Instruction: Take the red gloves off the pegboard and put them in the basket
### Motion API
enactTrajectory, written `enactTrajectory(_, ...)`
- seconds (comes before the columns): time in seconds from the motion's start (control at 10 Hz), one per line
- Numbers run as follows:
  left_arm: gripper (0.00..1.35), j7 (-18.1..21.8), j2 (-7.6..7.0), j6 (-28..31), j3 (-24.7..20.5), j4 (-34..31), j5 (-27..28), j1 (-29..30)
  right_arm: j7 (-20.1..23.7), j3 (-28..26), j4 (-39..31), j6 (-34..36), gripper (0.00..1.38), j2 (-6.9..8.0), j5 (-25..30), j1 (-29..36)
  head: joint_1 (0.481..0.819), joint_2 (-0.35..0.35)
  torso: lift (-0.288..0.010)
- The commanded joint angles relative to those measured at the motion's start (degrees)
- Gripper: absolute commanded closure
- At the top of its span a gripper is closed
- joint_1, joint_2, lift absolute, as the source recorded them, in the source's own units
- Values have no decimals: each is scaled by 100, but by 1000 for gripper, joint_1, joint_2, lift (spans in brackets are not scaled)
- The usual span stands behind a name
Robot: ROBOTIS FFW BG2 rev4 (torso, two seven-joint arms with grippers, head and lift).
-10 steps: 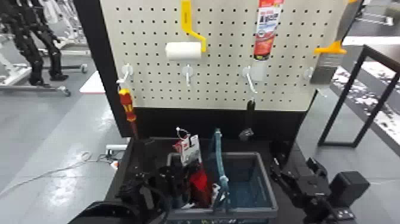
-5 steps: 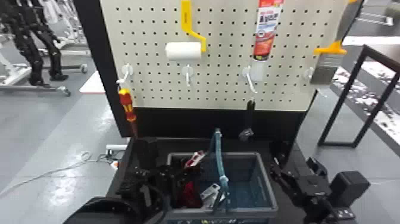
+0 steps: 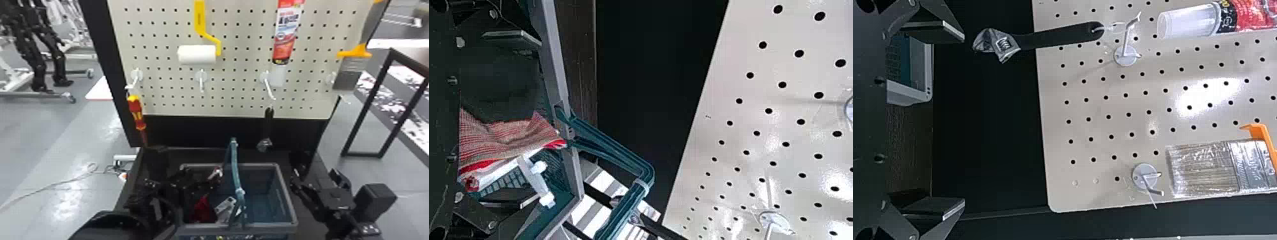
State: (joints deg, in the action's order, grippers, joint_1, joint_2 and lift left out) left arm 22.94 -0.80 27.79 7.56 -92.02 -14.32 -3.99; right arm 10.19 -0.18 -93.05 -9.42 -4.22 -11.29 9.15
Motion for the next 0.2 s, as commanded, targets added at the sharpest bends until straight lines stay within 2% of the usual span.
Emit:
enactTrajectory(0.0, 243, 0, 1, -45, -8, 0, -9, 12, 0, 0, -3, 1, 137, 0, -5, 8, 549, 0, -100)
enactTrajectory(0.1, 245, 0, 1, -98, -8, 0, -9, 12, 0, 0, 6, 1, 137, 0, -5, 8, 549, 0, -100)
